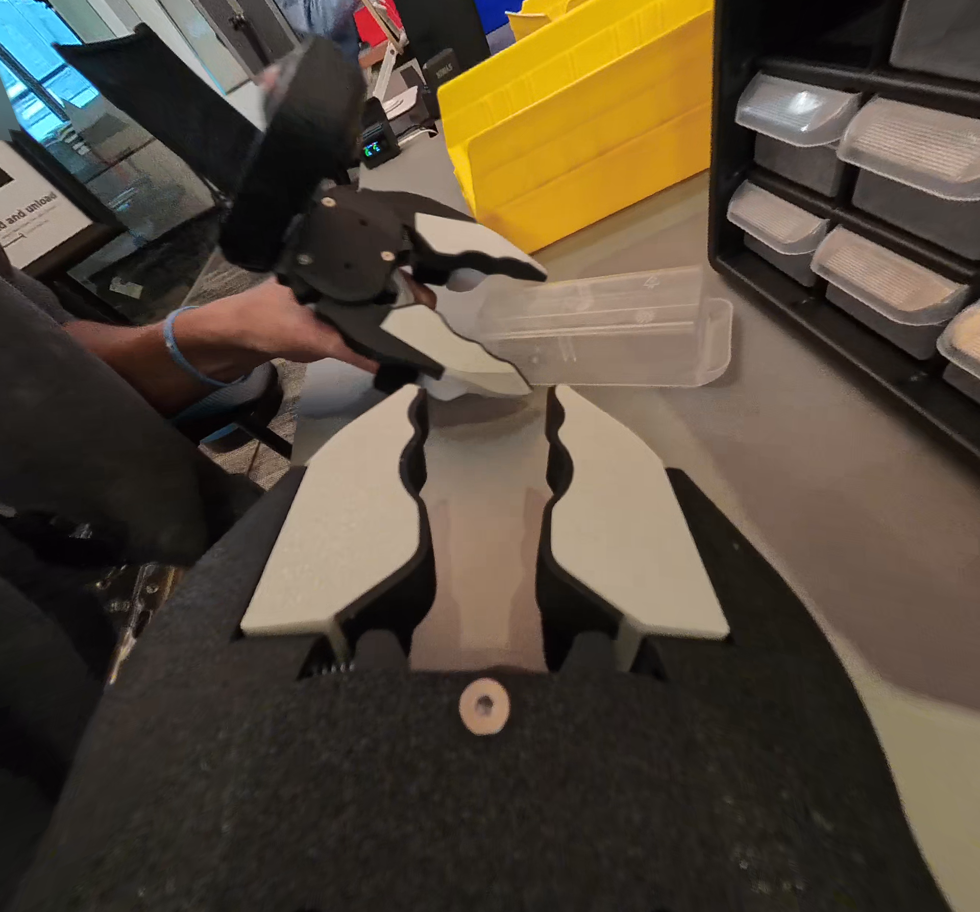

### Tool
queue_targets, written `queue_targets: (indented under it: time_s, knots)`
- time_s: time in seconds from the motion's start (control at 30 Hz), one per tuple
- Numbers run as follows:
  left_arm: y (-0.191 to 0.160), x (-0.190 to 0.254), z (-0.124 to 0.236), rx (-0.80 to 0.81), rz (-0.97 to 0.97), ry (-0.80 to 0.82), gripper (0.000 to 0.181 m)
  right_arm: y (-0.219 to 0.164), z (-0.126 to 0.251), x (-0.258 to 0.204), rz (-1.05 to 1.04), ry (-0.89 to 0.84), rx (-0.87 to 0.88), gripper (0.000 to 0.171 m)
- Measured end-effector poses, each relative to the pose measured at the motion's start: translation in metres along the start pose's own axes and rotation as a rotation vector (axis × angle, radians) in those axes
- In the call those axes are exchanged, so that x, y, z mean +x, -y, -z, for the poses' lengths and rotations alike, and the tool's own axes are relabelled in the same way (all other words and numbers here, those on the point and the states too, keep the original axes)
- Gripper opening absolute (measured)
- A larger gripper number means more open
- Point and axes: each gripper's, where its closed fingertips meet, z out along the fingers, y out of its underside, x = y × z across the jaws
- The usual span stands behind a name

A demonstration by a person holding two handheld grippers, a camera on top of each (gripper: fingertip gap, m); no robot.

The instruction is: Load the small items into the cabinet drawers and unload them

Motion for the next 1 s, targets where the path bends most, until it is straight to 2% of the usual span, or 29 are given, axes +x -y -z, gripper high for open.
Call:
queue_targets:
  time_s: [0.03, 0.1, 0.2, 0.33, 0.47, 0.53, 0.63, 0.7, 0.8, 0.87, 0.97, 1.0]
  knots:
    - [-0.003, -0.002, -0.005, -0.016, -0.001, 0.014, 0.084, 0.000, 0.004, -0.002, 0.009, -0.006, 0.000, 0.042]
    - [-0.006, -0.003, -0.009, -0.036, 0.009, 0.016, 0.068, 0.000, 0.011, -0.004, 0.024, -0.015, 0.014, 0.041]
    - [-0.003, 0.002, -0.005, -0.030, 0.026, -0.028, 0.066, -0.005, 0.014, -0.006, 0.017, -0.011, 0.020, 0.038]
    - [0.012, 0.003, 0.010, 0.074, 0.126, -0.106, 0.065, -0.013, 0.011, 0.001, 0.004, -0.038, 0.001, 0.039]
    - [0.038, 0.012, 0.041, 0.251, 0.345, -0.324, 0.064, -0.006, 0.012, 0.007, -0.006, -0.081, 0.031, 0.044]
    - [0.051, 0.025, 0.058, 0.316, 0.465, -0.508, 0.064, 0.003, 0.015, 0.011, 0.054, -0.141, 0.055, 0.053]
    - [0.064, 0.045, 0.084, 0.363, 0.605, -0.797, 0.064, 0.021, 0.028, 0.016, 0.194, -0.243, 0.075, 0.055]
    - [0.064, 0.061, 0.102, 0.304, 0.645, -1.017, 0.064, 0.028, 0.033, 0.005, 0.228, -0.179, 0.070, 0.059]
    - [0.052, 0.074, 0.120, 0.136, 0.615, -1.230, 0.064, 0.025, 0.036, -0.026, 0.314, -0.001, 0.027, 0.062]
    - [0.040, 0.080, 0.129, 0.018, 0.552, -1.304, 0.064, 0.021, 0.040, -0.039, 0.407, 0.029, -0.011, 0.059]
    - [0.032, 0.089, 0.143, -0.060, 0.458, -1.354, 0.065, 0.017, 0.042, -0.055, 0.494, 0.043, -0.042, 0.050]
    - [0.034, 0.090, 0.145, -0.067, 0.454, -1.357, 0.064, 0.012, 0.042, -0.064, 0.511, 0.078, -0.067, 0.036]
